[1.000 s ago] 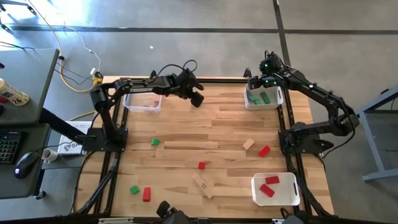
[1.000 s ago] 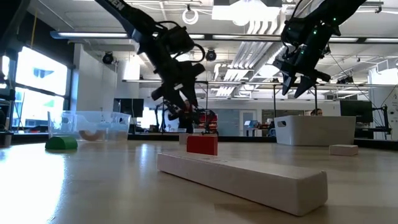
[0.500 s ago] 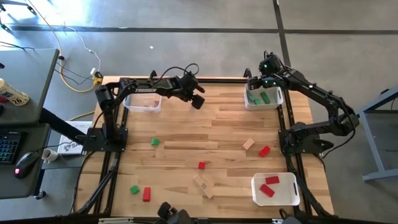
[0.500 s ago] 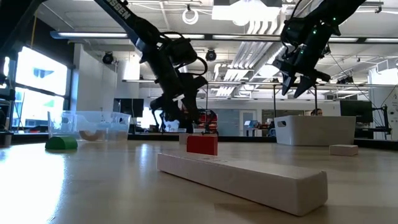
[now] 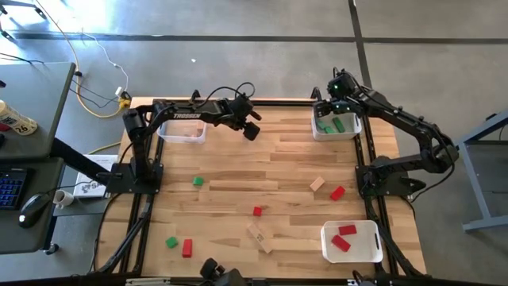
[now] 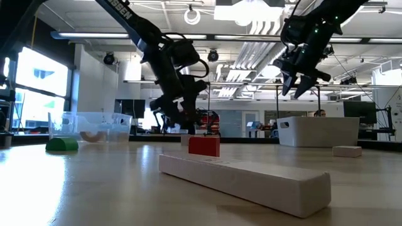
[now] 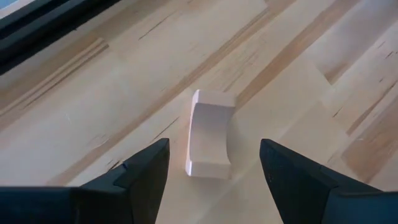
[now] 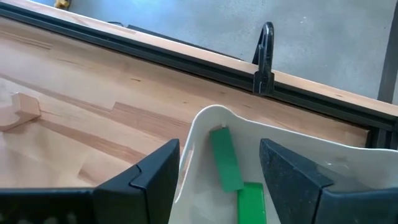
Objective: Sort & place blocks by color
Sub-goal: Put the brown block into the transparent bin
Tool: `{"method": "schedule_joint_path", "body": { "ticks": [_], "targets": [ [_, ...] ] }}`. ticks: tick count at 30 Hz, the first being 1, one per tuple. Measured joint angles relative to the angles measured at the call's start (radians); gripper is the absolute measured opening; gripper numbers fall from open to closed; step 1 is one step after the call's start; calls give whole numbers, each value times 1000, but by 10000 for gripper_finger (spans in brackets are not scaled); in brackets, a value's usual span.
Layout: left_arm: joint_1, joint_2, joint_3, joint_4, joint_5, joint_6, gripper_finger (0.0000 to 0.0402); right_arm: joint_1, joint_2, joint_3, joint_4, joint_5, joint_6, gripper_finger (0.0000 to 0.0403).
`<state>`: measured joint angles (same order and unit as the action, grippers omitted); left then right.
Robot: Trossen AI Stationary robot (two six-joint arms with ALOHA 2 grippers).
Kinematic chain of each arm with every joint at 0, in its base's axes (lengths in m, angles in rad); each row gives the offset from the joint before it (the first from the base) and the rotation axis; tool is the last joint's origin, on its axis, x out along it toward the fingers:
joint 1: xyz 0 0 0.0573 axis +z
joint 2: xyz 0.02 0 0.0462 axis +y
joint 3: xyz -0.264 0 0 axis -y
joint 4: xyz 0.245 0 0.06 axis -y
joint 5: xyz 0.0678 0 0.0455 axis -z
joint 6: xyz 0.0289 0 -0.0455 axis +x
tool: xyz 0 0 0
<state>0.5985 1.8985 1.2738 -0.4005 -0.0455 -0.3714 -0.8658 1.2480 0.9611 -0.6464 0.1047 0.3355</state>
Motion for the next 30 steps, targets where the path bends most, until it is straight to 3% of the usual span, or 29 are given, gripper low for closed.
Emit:
{"method": "schedule_joint_path", "body": {
  "ticks": [8,19,26,30],
  "targets": [
    [-22,73,0,10,8,-8,239,18,0,0,0,0,5,209],
    [-27,127,0,13,-76,-2,236,18,0,0,-1,-3,24,209],
    [-25,127,0,68,-97,158,196,18,0,0,-1,-7,24,209],
    [-21,127,0,71,-65,176,160,18,0,0,-2,-8,24,209]
  ]
}}
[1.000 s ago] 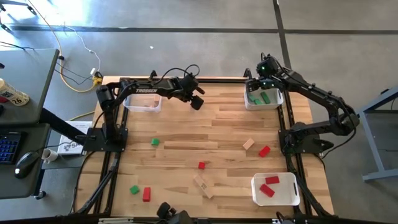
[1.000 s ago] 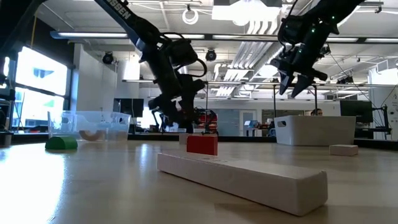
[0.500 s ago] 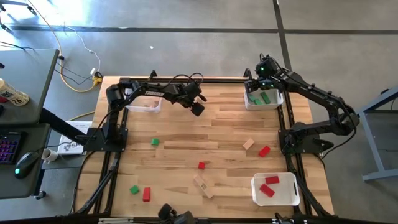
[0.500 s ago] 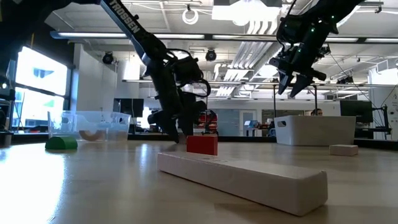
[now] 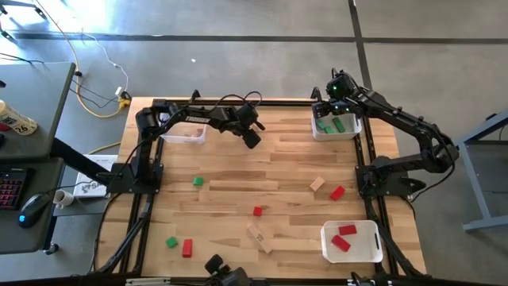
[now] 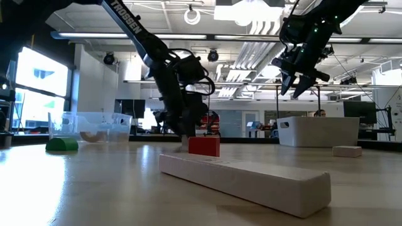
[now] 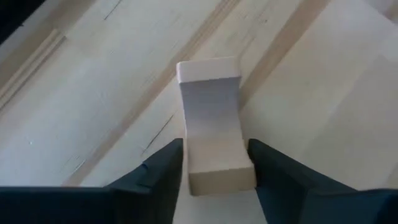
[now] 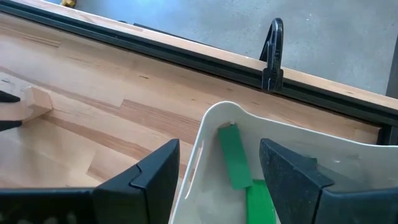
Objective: Sort & place blocks by color
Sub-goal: Put the brown block into the transparent bin
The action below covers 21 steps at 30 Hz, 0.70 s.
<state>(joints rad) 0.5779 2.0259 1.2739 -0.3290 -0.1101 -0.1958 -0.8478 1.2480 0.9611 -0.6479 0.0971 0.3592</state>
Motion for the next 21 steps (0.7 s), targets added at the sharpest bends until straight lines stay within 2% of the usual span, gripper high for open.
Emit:
{"method": "schedule_joint_path", "body": {
  "ticks": [6,14,21],
  "targets": [
    [4,-1,0,-6,23,24,104,0,0,0,-1,0,-1,209],
    [5,-13,0,-27,119,-18,104,16,0,0,-1,-1,-20,209],
    [5,-104,-1,-101,89,-18,104,82,0,0,-2,2,-24,209]
  ]
}}
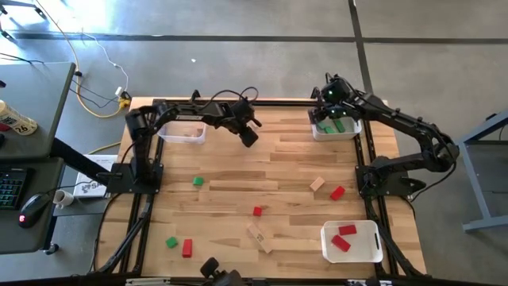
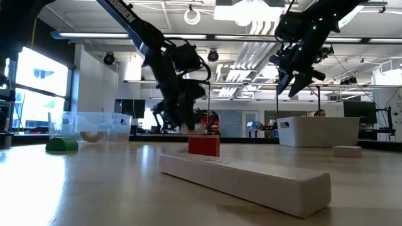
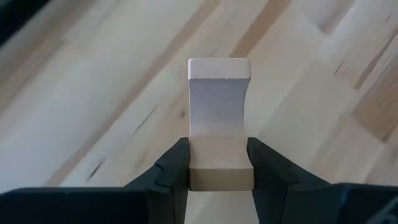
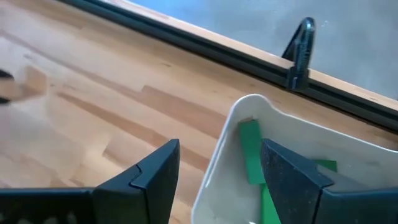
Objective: Sort & place blocks by color
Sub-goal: Put the brown block into the transparent bin
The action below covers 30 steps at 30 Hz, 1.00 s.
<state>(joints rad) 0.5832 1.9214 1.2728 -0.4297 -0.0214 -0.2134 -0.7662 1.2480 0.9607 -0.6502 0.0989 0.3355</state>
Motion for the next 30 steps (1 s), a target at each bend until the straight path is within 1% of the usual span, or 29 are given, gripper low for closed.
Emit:
{"method": "schedule_joint_path", "body": {
  "ticks": [8,11,15,18,21,24,27,30],
  "targets": [
    [10,-187,0,-133,-122,23,104,52,0,0,0,2,3,209],
    [12,-271,0,-196,-203,23,104,64,0,0,1,2,-3,209],
    [13,-374,0,-352,-340,13,104,79,0,0,0,2,-20,209],
    [27,-429,0,-484,-402,-40,104,92,0,0,2,3,-23,209],
    [54,-461,-3,-580,-436,-97,104,103,0,0,6,3,-23,209],
    [82,-500,-60,-591,-453,-140,104,111,0,0,25,3,-23,209],
    [111,-532,-142,-590,-403,-193,104,118,0,0,45,2,-22,209],
    [131,-560,-215,-563,-384,-246,104,121,0,0,57,2,-20,209]
  ]
}}
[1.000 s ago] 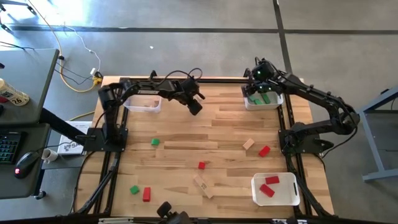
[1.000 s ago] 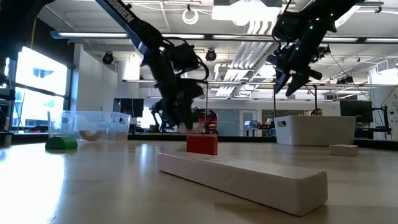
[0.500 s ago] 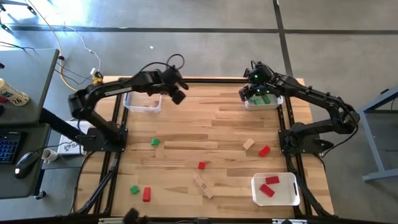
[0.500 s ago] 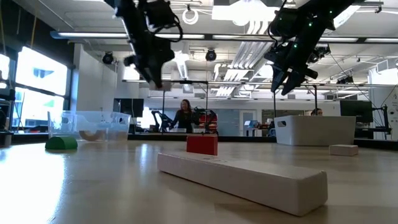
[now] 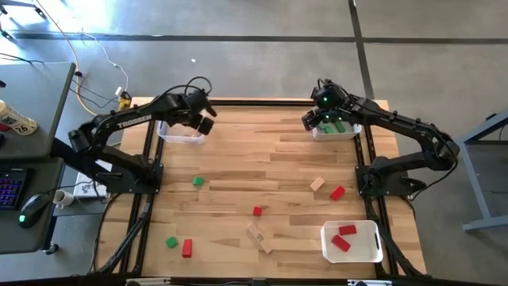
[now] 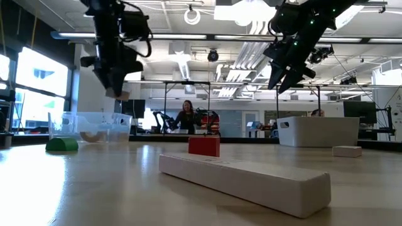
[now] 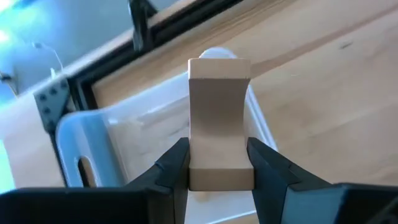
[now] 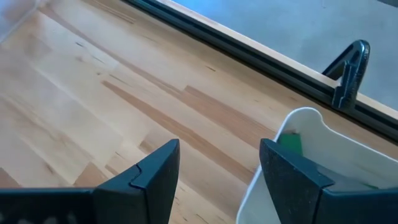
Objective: Sort & place blocks by color
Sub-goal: Put the brown block into the transparent bin
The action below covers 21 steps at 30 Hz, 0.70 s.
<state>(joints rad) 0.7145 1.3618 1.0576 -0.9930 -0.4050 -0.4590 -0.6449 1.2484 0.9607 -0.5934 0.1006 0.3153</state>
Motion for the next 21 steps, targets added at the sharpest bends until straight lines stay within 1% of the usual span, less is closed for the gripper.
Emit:
{"method": "schedule_joint_path", "body": {
  "ticks": [7,11,17,21],
  "targets": [
    [50,4,-97,17,32,-98,104,0,0,0,3,-42,26,209],
    [75,3,-137,28,24,-133,104,0,0,0,0,-59,43,209],
    [143,3,-173,33,7,-134,114,9,0,0,-9,-131,51,209],
    [157,3,-176,74,29,-126,116,39,0,0,-12,-138,51,209]
  ]
}}
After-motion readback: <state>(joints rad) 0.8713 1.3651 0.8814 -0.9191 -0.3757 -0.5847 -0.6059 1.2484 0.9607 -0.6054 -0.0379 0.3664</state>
